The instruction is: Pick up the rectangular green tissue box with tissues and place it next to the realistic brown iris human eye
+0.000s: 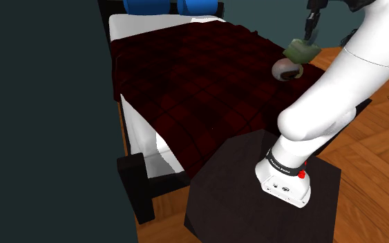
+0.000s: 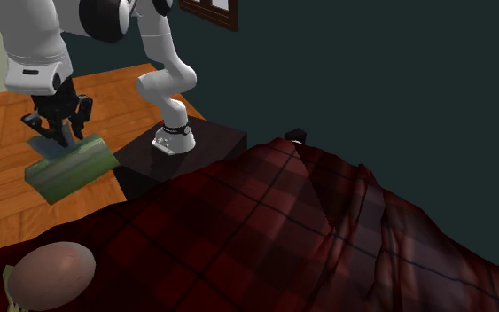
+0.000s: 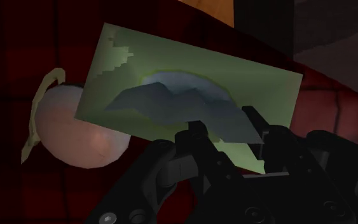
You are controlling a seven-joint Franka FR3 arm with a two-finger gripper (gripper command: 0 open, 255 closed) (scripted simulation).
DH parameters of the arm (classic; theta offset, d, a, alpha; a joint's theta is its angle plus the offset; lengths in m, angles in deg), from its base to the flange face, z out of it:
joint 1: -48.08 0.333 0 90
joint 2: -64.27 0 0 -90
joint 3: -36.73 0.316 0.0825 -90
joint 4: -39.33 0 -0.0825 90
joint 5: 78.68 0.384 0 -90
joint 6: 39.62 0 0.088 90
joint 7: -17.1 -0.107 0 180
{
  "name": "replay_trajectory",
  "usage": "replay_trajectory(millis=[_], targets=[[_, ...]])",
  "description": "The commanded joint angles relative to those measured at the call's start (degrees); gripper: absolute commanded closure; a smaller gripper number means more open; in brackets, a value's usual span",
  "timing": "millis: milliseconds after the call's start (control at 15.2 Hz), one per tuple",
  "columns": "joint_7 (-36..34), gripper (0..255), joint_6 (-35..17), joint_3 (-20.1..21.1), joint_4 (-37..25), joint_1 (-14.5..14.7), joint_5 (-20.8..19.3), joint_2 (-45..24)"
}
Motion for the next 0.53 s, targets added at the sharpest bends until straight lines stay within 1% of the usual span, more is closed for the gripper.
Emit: replay_trajectory(millis=[0, 264, 462], targets=[[3.4, 255, -0.8, -1.8, -1.1, -1.5, 0.5, -1.2], [10.4, 255, -1.9, -5.3, -4.8, -4.8, 3.0, -5.6], [16.0, 255, -2.5, -7.6, -8.5, -8.0, 6.0, -9.8]])
